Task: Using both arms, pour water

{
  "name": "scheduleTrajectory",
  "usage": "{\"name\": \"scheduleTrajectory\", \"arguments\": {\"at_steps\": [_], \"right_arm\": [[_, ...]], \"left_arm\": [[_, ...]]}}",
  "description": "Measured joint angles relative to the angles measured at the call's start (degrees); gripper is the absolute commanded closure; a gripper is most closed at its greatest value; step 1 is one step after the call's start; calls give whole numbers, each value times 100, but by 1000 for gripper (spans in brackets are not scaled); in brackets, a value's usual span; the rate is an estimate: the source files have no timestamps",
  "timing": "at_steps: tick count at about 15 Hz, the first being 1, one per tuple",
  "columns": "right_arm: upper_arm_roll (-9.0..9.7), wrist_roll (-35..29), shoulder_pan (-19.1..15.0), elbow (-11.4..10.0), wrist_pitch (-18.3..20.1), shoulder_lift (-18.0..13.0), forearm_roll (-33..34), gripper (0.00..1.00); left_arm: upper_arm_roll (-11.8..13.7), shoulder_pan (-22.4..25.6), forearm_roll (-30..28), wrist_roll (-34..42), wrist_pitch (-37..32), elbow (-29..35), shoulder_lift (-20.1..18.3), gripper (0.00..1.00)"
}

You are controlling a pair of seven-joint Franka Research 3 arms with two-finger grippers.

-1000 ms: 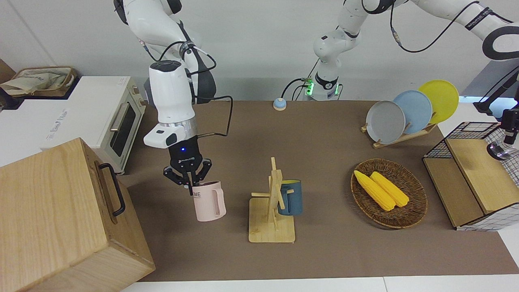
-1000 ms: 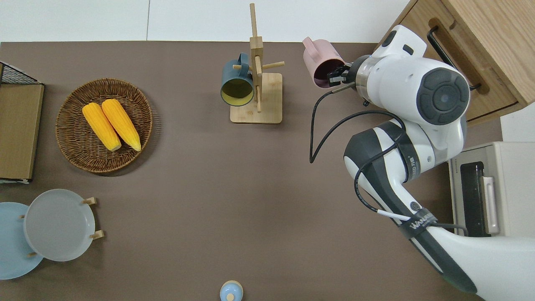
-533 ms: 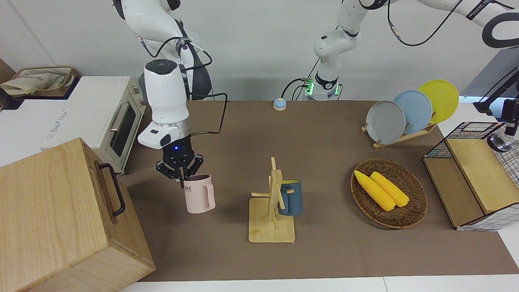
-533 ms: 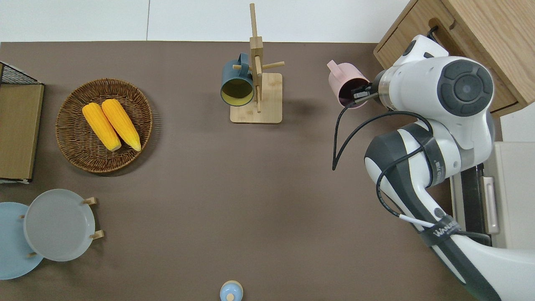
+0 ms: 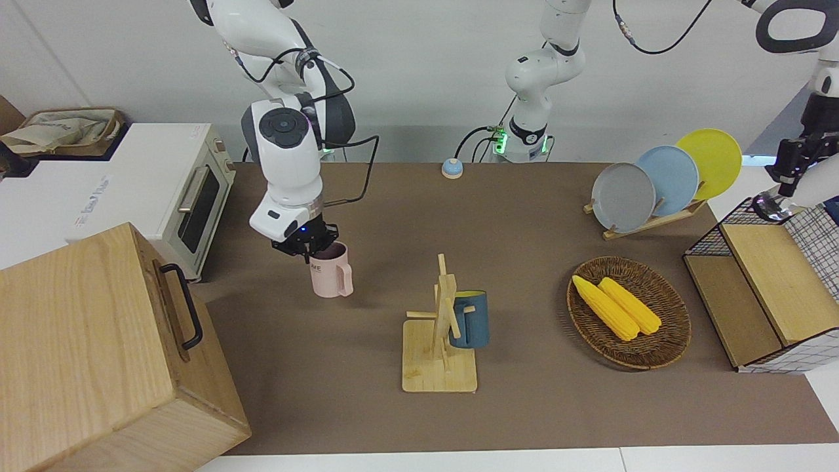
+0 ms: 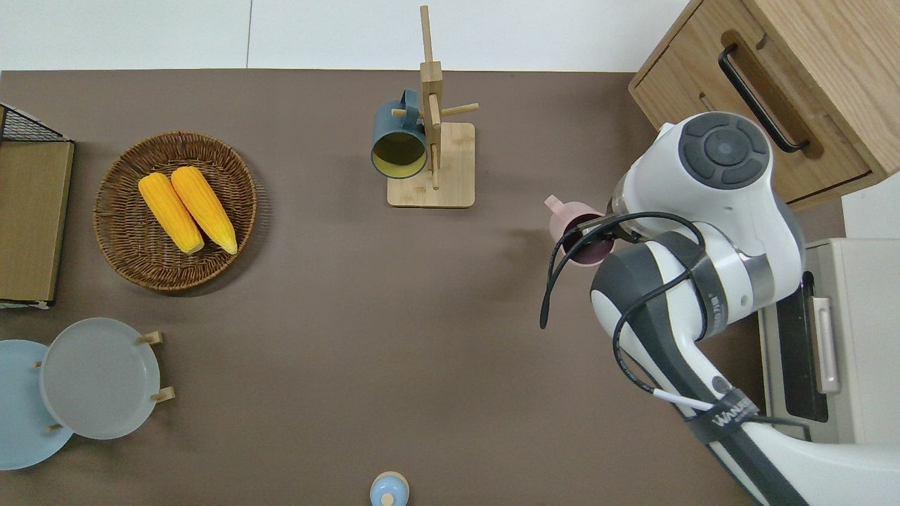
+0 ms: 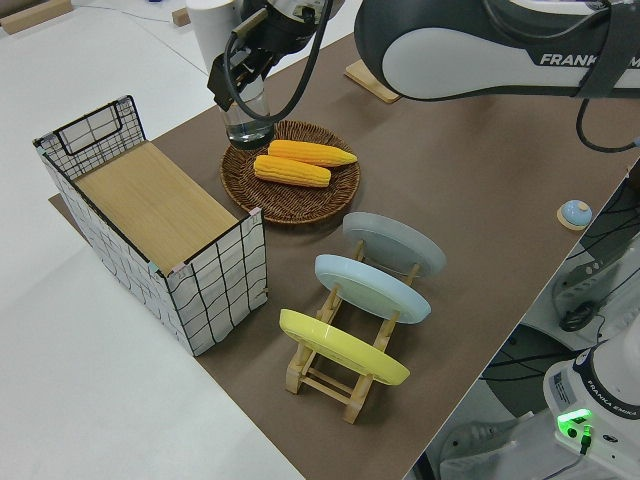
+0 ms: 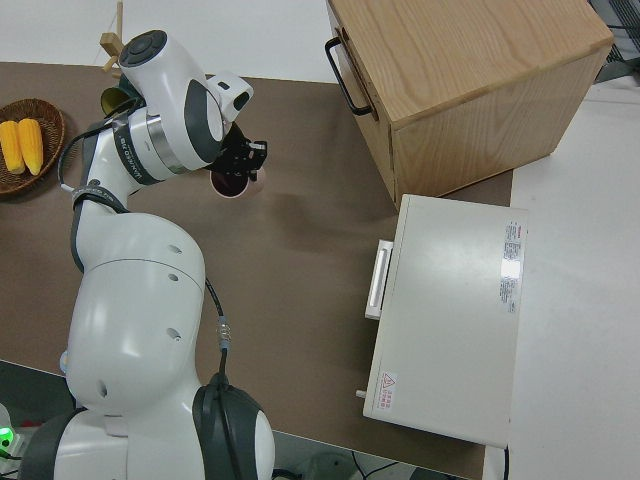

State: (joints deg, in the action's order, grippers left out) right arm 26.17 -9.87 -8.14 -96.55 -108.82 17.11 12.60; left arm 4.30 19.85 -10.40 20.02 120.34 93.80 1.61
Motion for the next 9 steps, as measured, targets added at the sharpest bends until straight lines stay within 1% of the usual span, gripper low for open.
{"name": "scheduleTrajectory", "arguments": {"at_steps": [2, 5, 6, 8, 9], "right_arm": [[6, -650, 295, -146, 140, -7, -374, 1000], [12, -1750, 847, -276, 165, -7, -900, 1000], [12, -2099, 1006, -299, 165, -6, -1110, 1000], [12, -2763, 1269, -318, 142, 10, -1540, 1000], [11, -3104, 1400, -320, 59, 31, -1729, 1000]], "left_arm": [[-30, -269, 173, -331, 1, 306, -241, 1000], [-5, -569, 228, -536, 2, 680, -507, 1000], [51, -705, 257, -598, 3, 801, -587, 1000], [256, -1073, 339, -762, 4, 1030, -744, 1000], [360, -1267, 361, -848, 5, 1155, -833, 1000]]}}
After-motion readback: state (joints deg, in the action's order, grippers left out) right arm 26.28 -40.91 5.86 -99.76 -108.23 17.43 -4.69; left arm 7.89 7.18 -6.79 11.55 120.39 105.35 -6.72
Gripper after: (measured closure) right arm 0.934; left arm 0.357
